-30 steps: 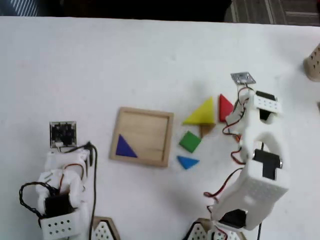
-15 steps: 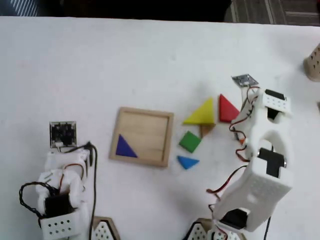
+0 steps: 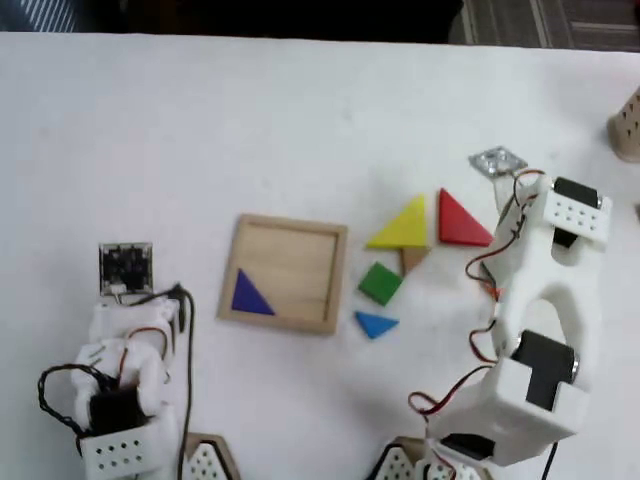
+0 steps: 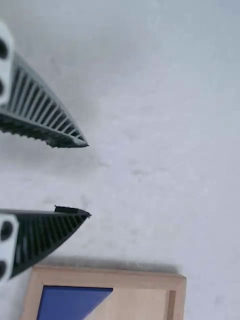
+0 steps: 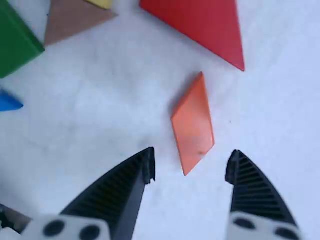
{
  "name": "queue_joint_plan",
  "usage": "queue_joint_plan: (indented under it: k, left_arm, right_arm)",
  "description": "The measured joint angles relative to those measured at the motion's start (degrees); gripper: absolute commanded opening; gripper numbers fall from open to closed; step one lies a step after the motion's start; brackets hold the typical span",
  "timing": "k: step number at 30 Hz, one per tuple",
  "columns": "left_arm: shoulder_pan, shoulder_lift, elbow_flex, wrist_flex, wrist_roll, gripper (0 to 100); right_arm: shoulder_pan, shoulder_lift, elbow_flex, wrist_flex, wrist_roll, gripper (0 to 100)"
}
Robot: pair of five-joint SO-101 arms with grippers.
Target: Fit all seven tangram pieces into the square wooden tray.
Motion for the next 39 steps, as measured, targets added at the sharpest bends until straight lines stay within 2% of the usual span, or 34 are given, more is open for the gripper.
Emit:
queue_joint_plan:
  k: [5,8,19,24,30,39]
  left_arm:
    - [0.0,0.0,0.0,0.0,0.0,21]
    - [0.0,0.0,0.0,0.0,0.0,21]
    - [0.0,0.0,0.0,0.0,0.0,21]
    - [0.0,0.0,0.0,0.0,0.0,21]
    - [0.0,0.0,0.0,0.0,0.0,21]
    - [0.0,0.0,0.0,0.0,0.0,21]
  right_arm:
    - [0.1,-0.1,5.5,-3.3,15.0,24.1]
    - [0.0,-0.1,7.2,-8.4,19.3,24.1]
    - [0.0,-0.1,15.3,-23.8,20.7,22.4]
    - [0.2,-0.2,17.8,-24.9,25.7,12.2]
    - [0.5,-0.4,17.9,-25.4,26.9,3.3]
    - [1.7,-0.5,17.8,-25.4,26.9,1.7]
